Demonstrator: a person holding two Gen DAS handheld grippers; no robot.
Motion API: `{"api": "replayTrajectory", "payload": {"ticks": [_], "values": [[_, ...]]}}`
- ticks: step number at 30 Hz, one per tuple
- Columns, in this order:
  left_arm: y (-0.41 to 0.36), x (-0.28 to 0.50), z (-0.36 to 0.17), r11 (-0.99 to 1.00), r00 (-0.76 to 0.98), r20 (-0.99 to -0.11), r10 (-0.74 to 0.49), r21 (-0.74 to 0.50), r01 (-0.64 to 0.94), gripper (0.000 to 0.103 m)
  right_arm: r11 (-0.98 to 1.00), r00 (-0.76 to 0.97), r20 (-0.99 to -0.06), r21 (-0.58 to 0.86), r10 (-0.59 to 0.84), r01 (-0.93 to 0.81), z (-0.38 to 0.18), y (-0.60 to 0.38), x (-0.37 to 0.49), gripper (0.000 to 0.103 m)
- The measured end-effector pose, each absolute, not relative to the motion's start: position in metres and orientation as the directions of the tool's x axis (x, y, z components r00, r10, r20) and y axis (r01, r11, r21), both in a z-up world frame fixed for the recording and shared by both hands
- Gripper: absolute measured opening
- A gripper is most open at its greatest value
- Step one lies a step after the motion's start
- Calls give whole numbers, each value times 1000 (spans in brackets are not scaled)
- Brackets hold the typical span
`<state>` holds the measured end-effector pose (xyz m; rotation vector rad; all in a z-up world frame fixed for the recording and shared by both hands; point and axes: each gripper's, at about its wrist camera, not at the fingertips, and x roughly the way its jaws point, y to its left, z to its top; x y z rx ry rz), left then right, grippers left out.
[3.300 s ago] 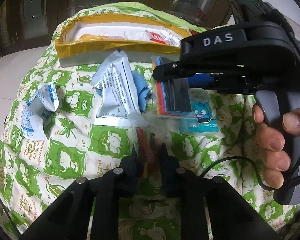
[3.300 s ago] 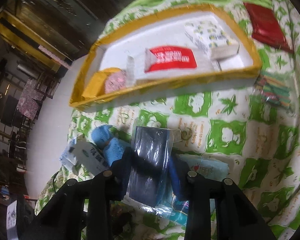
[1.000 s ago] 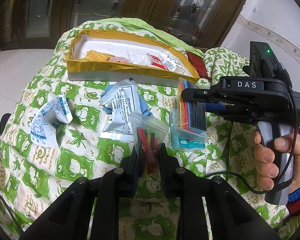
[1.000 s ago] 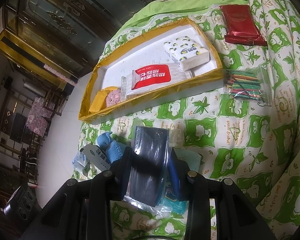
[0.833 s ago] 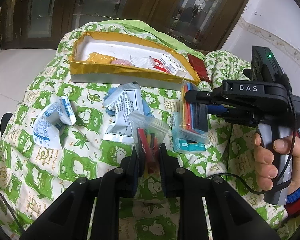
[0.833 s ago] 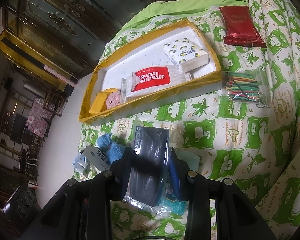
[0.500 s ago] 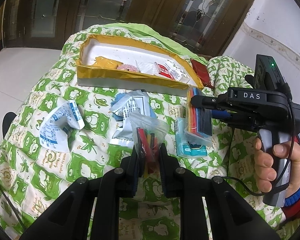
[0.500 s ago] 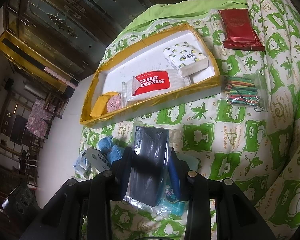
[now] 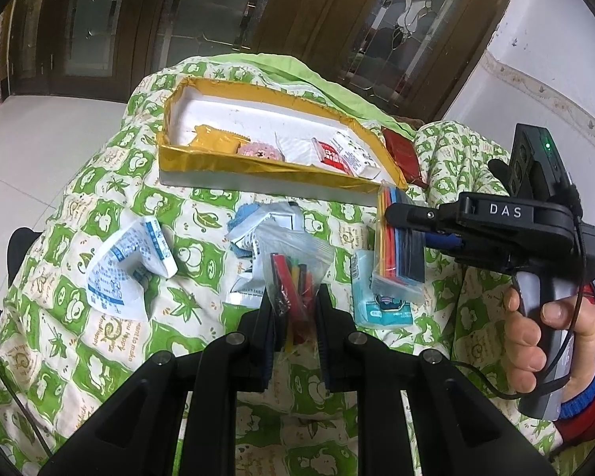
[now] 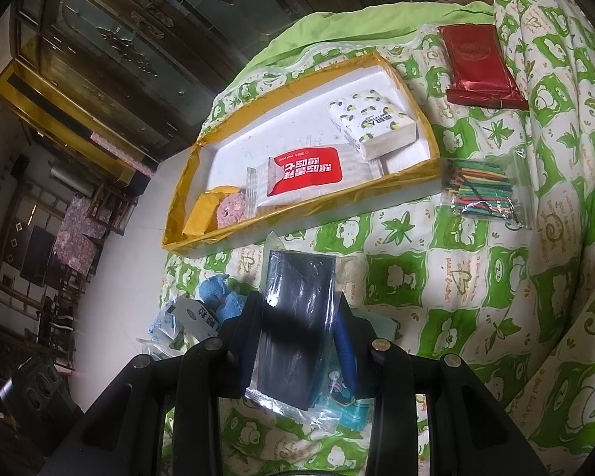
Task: Organize soft objects
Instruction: 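Carry the sticks bag and dark packet with both grippers into the tray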
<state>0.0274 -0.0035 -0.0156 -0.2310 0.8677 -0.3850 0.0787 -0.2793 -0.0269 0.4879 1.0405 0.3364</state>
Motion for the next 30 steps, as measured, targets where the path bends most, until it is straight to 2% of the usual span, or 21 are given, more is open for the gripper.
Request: {"api": "replayTrajectory", "payload": {"ticks": [30], "values": [[-2, 78, 24, 912, 628, -661, -410, -309, 270, 17, 877, 491, -750, 477, 444, -63, 6, -284, 109, 37]]}}
